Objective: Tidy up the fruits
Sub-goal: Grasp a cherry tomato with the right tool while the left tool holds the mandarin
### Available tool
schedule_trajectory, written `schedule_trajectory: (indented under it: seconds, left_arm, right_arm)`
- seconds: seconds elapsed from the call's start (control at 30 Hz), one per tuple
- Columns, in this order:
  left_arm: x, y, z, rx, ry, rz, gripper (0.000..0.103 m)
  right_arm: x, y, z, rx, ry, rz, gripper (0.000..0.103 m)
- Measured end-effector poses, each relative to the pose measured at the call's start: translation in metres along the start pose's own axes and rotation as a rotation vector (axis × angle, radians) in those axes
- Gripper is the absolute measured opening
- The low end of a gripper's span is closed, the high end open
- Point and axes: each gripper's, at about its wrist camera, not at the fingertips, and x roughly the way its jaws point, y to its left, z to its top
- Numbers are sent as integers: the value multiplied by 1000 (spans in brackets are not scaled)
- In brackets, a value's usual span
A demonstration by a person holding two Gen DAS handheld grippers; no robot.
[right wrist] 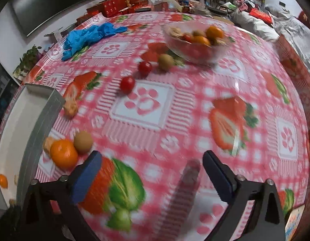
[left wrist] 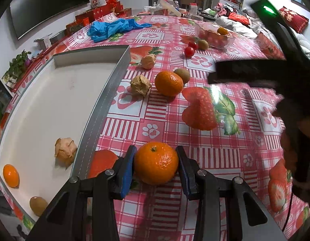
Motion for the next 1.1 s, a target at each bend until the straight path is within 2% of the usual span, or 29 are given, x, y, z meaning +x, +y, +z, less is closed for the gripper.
schedule_trajectory:
  seconds: [0.13,0.33,0.5,0.6,0.67,0.73,0.87,1.1]
  left_arm:
    - [-1,2,-1,-2,-1,-7,41]
    - [-1,1,-2,-2,-5,-7,41]
    - [-1,2,-2,-8,-5,-11,41]
    - [-2,2,-2,-7,-6,-9,41]
    - [-2,1,-2,-6,-6,-9,41]
    - [-2,1,-2,-7,-6,-9,41]
    - [-2,1,-2,-10,-7,-6,41]
    - [-2,2,-2,-17,-9,-8,41]
  right_arm:
    - [14,12,17,11,-13,-7,83]
    - [28,25,41,14,-35,-18,77]
    - [38,32,56,7,-45,-36,75]
    - [40,36,60,-6,-53,-59,63]
    - [40,37,62,-20,-60,-65,40]
    - [38,36,63,-25,-61,-41,24]
    - [29,19,56,42,-75,35,24]
    - [-7,-3,14,4,-53,108,24]
